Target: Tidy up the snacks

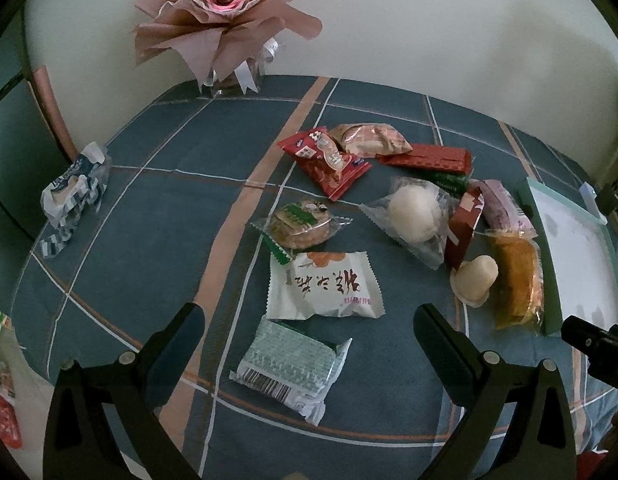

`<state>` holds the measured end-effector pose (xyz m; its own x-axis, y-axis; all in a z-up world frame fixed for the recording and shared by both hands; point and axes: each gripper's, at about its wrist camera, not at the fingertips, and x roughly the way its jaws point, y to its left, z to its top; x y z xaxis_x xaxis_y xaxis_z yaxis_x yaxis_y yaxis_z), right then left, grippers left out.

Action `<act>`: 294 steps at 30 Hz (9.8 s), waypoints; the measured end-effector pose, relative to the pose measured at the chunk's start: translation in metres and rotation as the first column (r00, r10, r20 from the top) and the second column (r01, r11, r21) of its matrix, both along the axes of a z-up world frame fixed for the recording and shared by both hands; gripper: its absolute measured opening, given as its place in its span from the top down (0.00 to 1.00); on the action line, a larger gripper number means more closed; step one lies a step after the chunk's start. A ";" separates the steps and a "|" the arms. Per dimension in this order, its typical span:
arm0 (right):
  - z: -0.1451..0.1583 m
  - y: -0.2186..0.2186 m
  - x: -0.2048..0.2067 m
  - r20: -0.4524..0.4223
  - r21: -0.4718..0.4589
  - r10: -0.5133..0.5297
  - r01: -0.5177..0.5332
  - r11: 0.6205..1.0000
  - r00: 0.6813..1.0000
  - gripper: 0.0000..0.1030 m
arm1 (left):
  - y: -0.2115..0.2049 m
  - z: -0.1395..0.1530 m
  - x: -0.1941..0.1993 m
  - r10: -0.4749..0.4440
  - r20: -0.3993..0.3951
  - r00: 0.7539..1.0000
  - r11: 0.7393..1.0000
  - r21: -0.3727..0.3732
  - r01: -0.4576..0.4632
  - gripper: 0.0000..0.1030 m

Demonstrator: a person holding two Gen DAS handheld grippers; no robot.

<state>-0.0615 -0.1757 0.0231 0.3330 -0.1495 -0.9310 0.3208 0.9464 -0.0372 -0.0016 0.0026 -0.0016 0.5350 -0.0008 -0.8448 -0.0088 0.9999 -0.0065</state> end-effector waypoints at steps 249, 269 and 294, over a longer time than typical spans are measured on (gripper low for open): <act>-0.058 0.043 0.094 -0.180 0.015 0.160 -0.160 0.987 0.971 0.00 | -0.014 0.005 0.098 0.164 -0.211 0.964 0.986 0.037 -0.160 0.00; -0.121 0.090 0.102 -0.269 -0.008 0.245 -0.257 0.966 0.931 0.00 | 0.011 -0.082 0.110 0.227 -0.438 0.870 0.961 -0.047 -0.274 0.00; -0.117 0.101 0.112 -0.155 0.074 0.267 -0.259 0.963 0.951 0.51 | -0.002 -0.065 0.104 0.235 -0.398 0.887 0.956 -0.069 -0.284 0.42</act>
